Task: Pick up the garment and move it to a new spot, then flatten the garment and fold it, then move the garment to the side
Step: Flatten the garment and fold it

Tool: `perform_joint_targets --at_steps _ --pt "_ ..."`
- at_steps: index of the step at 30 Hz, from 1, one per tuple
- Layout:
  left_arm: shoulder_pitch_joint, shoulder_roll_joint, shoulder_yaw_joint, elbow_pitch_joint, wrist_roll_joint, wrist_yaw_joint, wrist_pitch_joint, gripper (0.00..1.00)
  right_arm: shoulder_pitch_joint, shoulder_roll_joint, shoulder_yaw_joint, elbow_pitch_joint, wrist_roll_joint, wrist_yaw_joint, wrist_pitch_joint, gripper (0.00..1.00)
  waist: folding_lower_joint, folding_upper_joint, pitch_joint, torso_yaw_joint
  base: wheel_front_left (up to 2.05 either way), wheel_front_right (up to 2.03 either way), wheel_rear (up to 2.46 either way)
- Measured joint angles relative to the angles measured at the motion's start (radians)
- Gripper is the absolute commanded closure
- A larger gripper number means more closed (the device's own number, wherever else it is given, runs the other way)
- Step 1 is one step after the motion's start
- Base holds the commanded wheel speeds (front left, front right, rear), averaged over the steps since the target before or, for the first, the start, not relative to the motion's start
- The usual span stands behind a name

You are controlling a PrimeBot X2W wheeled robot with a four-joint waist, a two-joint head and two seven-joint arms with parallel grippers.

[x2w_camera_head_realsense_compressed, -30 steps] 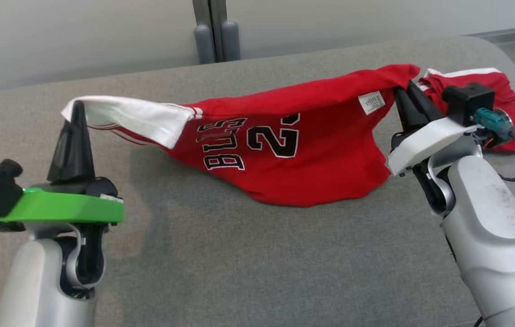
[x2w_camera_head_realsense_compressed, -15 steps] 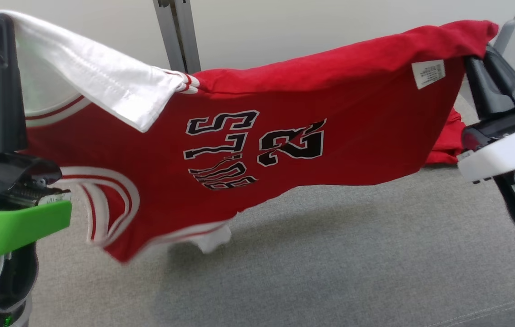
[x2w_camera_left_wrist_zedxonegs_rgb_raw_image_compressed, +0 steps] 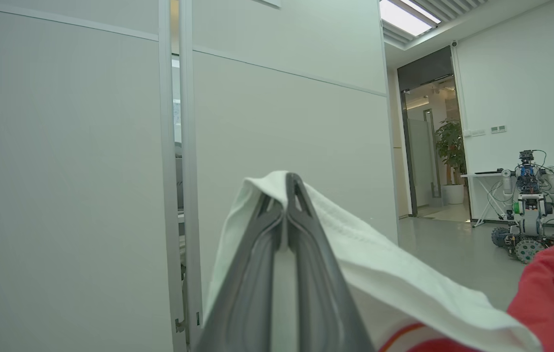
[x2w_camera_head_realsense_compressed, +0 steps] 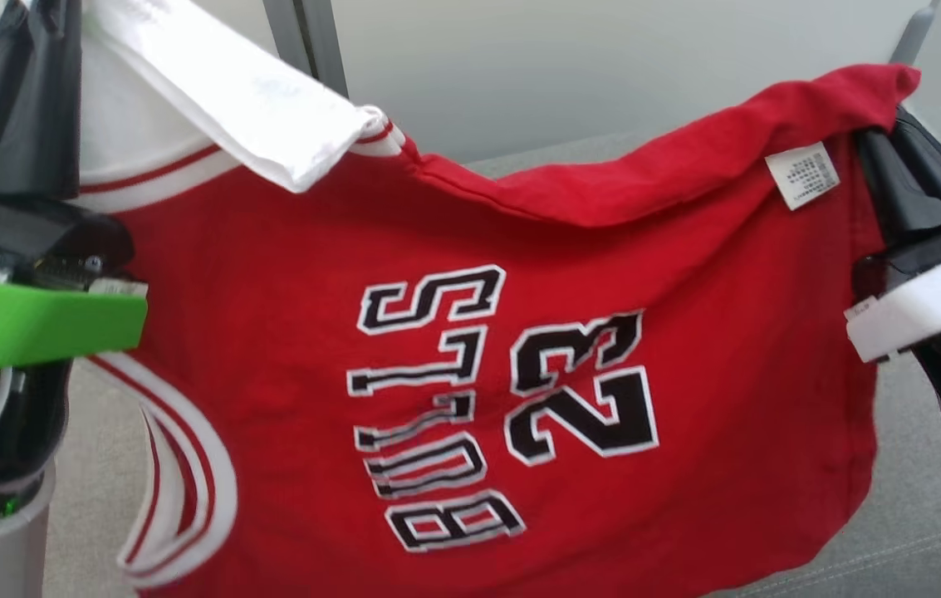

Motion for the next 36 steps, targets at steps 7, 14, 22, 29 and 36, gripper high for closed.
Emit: perform_joint_targets --at_steps 7,14,22,29,36 --pt "-0.270 0.020 -0.037 0.281 0.066 -0.048 -0.034 1.00 -0.320 -0.009 0.093 0.277 0.017 0.000 -0.056 1.00 0.0000 0.0000 0.108 0.008 0.00 0.00 0.00" --pt "-0.662 0.010 -0.101 0.666 0.195 -0.075 -0.167 1.00 -0.740 0.027 0.161 0.676 -0.058 0.000 -0.185 1.00 0.0000 0.0000 0.221 0.020 0.00 0.00 0.00" --pt "-0.904 -0.085 -0.177 1.008 0.249 -0.088 -0.370 1.00 -1.019 0.097 0.194 1.063 -0.182 0.000 -0.401 1.00 0.0002 0.0000 0.333 0.055 0.00 0.00 0.00" --pt "-0.830 -0.121 -0.246 1.113 0.202 -0.099 -0.460 1.00 -1.003 0.137 0.217 1.310 -0.210 0.000 -0.559 1.00 0.0002 0.0000 0.426 0.100 0.00 0.00 0.00" --pt "-0.626 -0.099 -0.285 1.019 0.100 -0.099 -0.477 1.00 -0.910 0.151 0.260 1.415 -0.181 0.000 -0.629 1.00 0.0001 -0.0001 0.512 0.132 0.00 0.00 0.00"
